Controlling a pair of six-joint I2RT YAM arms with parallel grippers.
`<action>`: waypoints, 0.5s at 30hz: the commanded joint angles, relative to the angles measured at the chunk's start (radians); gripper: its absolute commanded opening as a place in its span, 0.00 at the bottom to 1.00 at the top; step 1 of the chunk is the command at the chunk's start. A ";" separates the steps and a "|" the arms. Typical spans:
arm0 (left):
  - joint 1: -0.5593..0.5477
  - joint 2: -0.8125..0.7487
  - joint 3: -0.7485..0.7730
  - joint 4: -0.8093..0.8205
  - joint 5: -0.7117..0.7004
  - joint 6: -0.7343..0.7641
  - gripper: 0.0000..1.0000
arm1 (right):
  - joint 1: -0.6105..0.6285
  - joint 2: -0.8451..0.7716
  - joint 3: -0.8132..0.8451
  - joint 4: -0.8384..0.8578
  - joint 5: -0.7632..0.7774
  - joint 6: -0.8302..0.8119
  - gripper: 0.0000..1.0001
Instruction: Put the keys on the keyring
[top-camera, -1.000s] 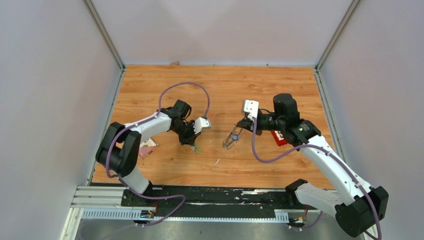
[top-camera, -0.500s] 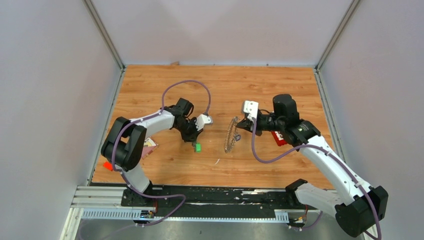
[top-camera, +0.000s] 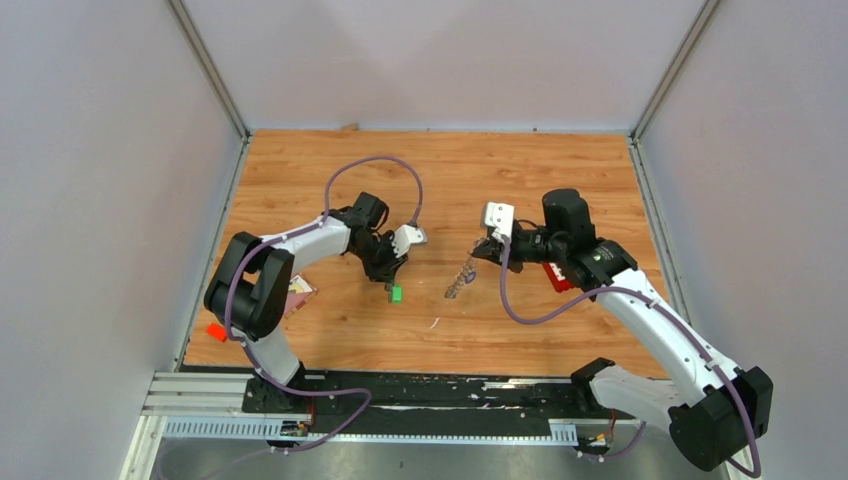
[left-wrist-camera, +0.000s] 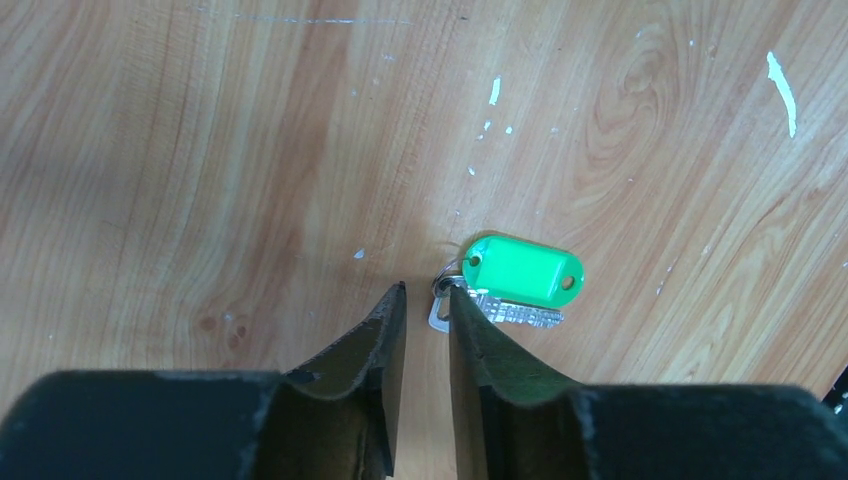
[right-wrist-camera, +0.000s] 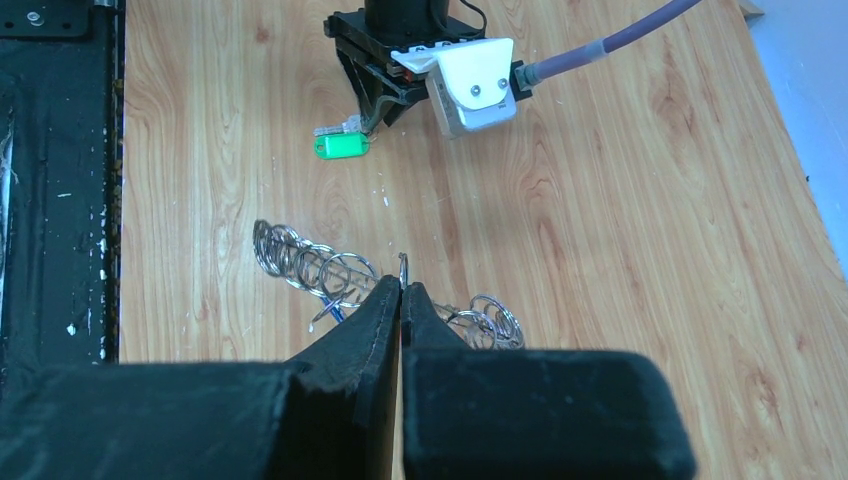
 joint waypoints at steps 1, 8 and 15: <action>-0.003 -0.015 0.034 -0.037 0.003 0.117 0.32 | -0.002 -0.005 0.006 0.038 -0.029 -0.016 0.00; 0.000 0.009 0.103 -0.130 -0.007 0.368 0.43 | -0.002 -0.005 0.009 0.031 -0.026 -0.019 0.00; 0.000 0.077 0.187 -0.291 0.049 0.674 0.54 | -0.001 -0.012 0.010 0.025 -0.012 -0.026 0.00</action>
